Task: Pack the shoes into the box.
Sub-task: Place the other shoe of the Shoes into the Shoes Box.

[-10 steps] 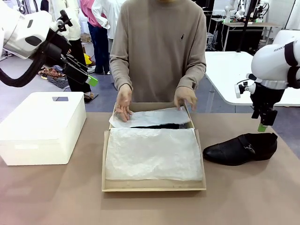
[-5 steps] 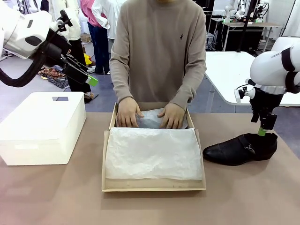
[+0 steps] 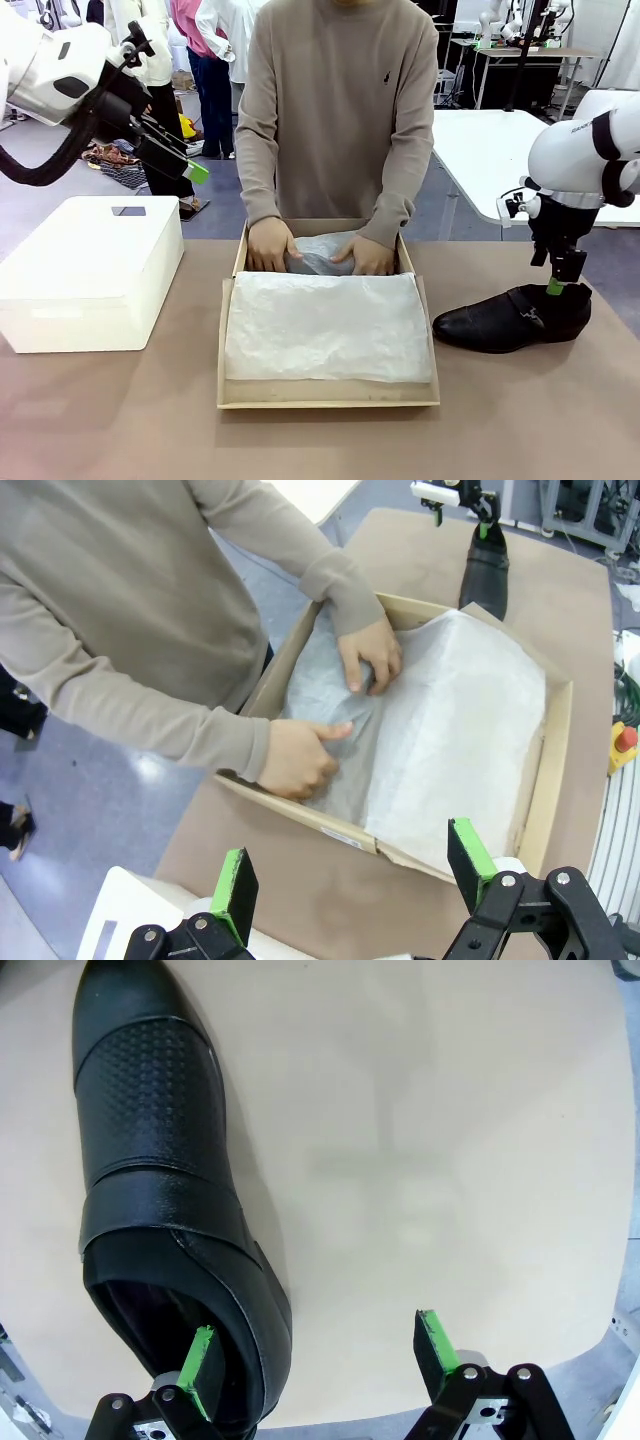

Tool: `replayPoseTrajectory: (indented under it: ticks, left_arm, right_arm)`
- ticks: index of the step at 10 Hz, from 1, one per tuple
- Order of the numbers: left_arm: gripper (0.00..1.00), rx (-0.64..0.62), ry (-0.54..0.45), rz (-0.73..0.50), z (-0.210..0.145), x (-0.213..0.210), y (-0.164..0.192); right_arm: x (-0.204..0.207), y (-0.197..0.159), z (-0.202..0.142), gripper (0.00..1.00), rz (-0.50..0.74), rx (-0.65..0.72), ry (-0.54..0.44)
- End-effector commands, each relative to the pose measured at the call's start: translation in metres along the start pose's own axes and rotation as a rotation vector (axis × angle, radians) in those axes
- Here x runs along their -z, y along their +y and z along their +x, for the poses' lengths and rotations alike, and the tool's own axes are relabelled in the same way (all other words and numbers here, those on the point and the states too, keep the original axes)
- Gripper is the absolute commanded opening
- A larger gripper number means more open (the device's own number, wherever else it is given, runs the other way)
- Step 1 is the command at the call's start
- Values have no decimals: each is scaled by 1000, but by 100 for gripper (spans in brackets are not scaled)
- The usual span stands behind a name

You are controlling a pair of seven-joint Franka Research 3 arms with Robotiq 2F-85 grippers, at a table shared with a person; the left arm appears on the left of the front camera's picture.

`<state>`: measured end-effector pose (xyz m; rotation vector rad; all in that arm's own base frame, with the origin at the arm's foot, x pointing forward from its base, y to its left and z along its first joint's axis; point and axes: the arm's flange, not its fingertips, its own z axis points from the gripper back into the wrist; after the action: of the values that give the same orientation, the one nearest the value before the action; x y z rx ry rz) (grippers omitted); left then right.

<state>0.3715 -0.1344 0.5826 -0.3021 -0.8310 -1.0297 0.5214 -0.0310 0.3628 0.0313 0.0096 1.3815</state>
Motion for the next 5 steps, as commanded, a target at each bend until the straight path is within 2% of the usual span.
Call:
replayPoseTrajectory:
  ticks: [1,5]
  left_arm:
    - [100,8,-18,-18,-2,1,2]
    - [100,8,-18,-18,-2,1,2]
  right_arm:
    - [9,2,-6,100,-33,-35,-58]
    - [23,2,-5,100,-52,-58,-55]
